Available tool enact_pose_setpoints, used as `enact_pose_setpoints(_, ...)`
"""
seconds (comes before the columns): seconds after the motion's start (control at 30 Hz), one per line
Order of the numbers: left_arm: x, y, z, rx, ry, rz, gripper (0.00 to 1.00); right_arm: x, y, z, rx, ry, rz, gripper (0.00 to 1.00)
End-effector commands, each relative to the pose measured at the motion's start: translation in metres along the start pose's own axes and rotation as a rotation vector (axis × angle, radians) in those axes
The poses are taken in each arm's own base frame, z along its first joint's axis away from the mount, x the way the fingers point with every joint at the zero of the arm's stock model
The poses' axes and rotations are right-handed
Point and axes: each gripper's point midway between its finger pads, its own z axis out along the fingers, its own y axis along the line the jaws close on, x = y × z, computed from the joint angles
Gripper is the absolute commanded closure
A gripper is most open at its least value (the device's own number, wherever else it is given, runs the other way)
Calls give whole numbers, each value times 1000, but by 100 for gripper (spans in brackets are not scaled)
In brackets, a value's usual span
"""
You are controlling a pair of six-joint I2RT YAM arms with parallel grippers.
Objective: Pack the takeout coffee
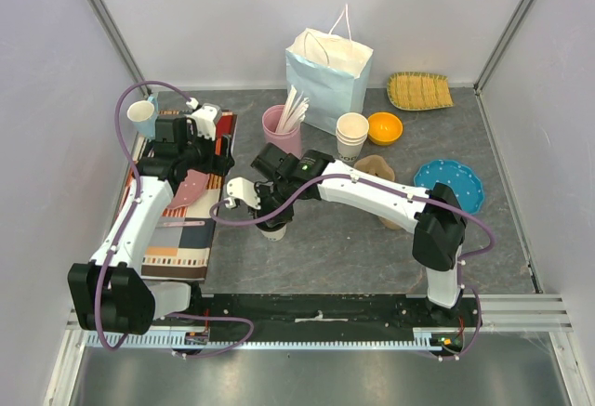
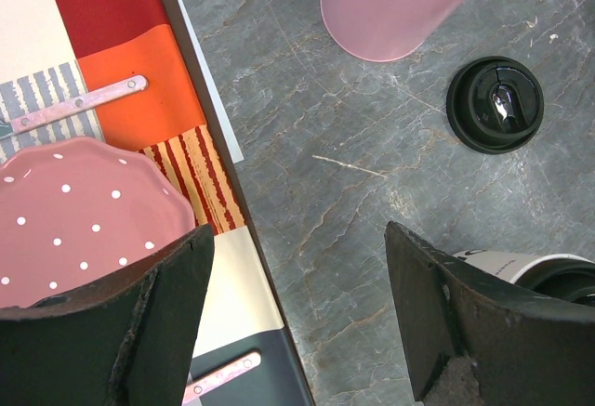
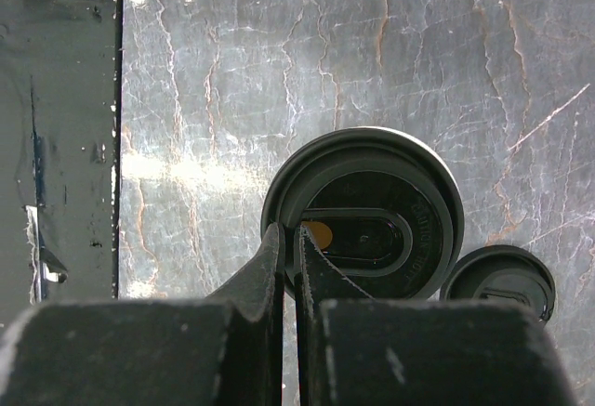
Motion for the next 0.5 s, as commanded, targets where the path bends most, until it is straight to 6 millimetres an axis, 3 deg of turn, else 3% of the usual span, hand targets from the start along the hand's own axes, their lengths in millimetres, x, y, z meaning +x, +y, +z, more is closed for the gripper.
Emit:
enact_pose_setpoints(0.0, -10, -2, -6, 15, -42, 44, 19, -13, 0, -8, -11, -38, -12, 100)
enact_pose_setpoints(0.47, -10, -3, -7, 19, -47, 46, 19, -20, -5, -7, -10, -54, -20, 100)
